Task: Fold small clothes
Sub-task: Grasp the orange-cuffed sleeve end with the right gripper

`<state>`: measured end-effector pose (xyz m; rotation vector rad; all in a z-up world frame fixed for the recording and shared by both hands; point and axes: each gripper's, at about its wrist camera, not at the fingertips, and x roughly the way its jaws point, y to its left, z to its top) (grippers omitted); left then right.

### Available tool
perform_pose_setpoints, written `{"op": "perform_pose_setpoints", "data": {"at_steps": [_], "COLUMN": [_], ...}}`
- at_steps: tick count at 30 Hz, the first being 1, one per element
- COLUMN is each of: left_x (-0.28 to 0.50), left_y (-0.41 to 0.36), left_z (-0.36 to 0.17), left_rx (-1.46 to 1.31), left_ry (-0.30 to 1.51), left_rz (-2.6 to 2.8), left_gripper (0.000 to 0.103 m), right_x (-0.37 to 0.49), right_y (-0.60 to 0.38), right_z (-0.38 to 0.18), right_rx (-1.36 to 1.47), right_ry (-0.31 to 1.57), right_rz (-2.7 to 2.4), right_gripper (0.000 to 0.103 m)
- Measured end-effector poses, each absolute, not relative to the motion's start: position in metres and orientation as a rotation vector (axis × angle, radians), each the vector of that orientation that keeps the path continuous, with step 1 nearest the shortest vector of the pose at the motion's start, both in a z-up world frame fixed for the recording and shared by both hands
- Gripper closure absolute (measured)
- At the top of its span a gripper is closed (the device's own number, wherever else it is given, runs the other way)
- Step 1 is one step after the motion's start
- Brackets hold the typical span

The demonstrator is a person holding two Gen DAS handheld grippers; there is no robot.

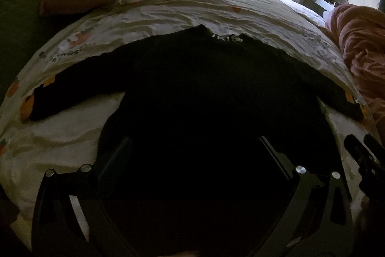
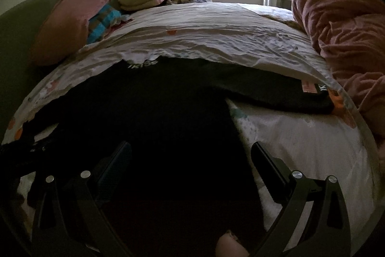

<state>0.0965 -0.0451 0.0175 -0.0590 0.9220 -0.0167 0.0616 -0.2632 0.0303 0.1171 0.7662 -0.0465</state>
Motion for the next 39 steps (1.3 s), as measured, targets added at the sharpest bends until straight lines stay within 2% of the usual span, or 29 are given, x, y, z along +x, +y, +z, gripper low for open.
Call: {"op": "perform_pose_setpoints", "data": {"at_steps": [23, 39], "left_x": [0.176, 0.218], "left_y": [-0.089, -0.123], "left_z": [-0.002, -0.005], "left_rx": [-0.021, -0.025], "left_ry": [0.985, 0.932], "left_rz": [-0.028, -0.061], "left_gripper": [0.008, 0.008], "right_x": [0.134, 0.15], "right_y": [-0.419, -0.529], "right_z": [0.007, -0.05], "right_rx": [0.335, 0.633], "right_ry": [0.796, 0.87], "right_rz": [-0.337, -0.523], "right_gripper": [0.004, 0.004]}}
